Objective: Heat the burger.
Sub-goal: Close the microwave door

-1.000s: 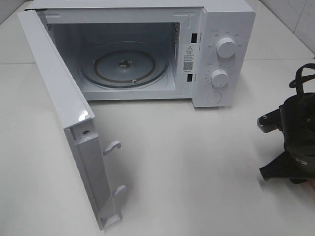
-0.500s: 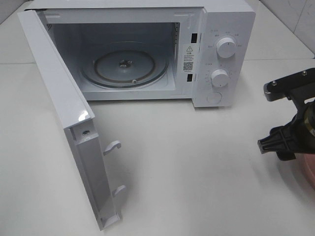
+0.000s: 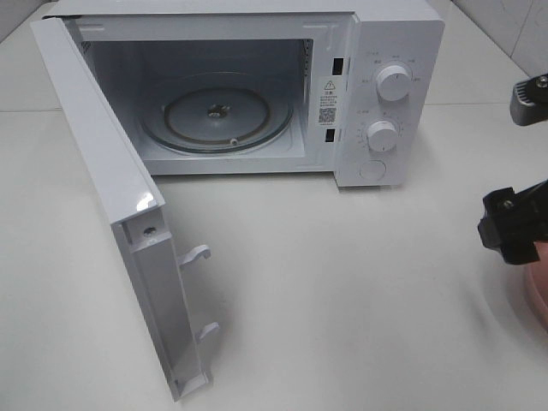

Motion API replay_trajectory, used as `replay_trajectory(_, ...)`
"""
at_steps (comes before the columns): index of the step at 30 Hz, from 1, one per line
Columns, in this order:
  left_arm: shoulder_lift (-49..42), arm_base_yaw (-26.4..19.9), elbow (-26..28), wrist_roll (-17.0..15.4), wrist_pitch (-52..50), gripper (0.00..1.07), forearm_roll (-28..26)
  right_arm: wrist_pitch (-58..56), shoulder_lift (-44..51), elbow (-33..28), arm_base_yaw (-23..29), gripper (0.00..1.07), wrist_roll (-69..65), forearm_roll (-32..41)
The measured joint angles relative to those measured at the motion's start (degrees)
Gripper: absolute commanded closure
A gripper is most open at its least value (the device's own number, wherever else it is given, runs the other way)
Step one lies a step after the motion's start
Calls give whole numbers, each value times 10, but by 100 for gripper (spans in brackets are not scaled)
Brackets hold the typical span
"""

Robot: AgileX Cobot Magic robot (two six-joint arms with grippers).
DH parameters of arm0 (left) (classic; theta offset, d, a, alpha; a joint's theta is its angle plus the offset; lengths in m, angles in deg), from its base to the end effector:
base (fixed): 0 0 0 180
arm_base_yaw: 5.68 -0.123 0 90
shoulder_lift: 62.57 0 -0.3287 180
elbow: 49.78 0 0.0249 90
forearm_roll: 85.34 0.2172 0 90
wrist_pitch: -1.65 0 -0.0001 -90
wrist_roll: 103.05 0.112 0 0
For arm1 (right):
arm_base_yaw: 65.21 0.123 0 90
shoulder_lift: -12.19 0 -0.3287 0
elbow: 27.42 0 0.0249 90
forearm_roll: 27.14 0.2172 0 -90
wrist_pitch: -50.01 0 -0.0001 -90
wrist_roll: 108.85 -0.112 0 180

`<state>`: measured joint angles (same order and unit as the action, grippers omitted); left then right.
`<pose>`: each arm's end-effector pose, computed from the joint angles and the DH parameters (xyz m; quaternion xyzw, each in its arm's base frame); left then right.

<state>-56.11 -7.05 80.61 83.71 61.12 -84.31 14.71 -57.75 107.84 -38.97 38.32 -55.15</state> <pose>-0.0593 0.0003 0.2535 0.0395 0.8450 0.0468 0.5313 0.1517 0.0408 0.2736 -0.1004 0.9445 -0.0382 0.3104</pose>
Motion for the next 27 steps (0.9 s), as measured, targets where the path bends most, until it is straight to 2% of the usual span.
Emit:
replay_trajectory(1, 0, 0, 0, 0, 0, 26, 0, 0, 0, 0, 0, 17, 0, 0)
replay_trajectory(3, 0, 0, 0, 0, 0, 26, 0, -22, 25, 0, 0, 18, 53, 49)
replay_trajectory(7, 0, 0, 0, 0, 0, 26, 0, -37, 49, 0, 0, 20, 100, 97)
replay_trajectory(8, 0, 0, 0, 0, 0, 26, 0, -46, 64, 0, 0, 21, 135, 132)
replay_trajectory(12, 0, 0, 0, 0, 0, 26, 0, -75, 100, 0, 0, 21, 186, 182)
replay_trajectory(19, 0, 0, 0, 0, 0, 26, 0, -126, 171, 0, 0, 22, 199, 192)
replay_trajectory(27, 0, 0, 0, 0, 0, 26, 0, -201, 355, -10, 0, 21, 213, 181)
